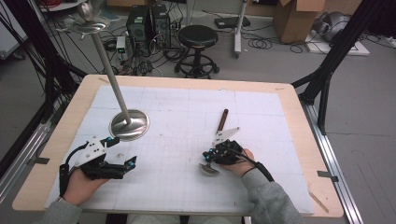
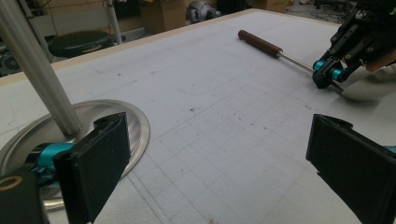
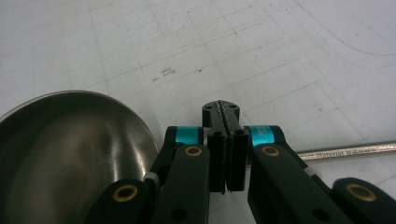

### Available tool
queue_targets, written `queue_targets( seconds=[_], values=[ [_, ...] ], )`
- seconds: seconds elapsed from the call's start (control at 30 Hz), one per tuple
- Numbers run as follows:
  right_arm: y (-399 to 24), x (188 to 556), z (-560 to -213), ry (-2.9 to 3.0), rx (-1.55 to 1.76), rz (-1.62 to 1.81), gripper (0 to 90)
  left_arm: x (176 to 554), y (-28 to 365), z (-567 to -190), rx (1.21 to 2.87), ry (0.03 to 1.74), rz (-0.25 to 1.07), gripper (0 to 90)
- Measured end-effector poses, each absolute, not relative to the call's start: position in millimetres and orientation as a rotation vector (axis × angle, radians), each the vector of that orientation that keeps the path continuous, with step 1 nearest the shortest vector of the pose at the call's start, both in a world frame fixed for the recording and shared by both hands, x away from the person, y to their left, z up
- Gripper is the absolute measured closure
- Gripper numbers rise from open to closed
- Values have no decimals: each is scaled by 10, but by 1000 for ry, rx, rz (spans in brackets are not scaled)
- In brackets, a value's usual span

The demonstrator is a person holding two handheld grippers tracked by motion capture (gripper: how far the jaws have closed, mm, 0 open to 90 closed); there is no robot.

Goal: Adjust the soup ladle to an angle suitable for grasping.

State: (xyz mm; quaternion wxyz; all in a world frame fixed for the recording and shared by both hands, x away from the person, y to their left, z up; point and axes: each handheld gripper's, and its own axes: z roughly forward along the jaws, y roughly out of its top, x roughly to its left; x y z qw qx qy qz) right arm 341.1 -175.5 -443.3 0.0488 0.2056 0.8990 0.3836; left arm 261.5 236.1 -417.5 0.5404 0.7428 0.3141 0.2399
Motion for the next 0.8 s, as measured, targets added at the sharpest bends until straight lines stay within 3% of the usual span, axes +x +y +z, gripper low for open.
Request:
queue_targets(
  seconds=[0.8],
  values=[
    [-2071, 3226, -4395, 2774, 580, 1111, 898, 2613, 2350, -4174, 1775, 736, 571, 71]
  ],
)
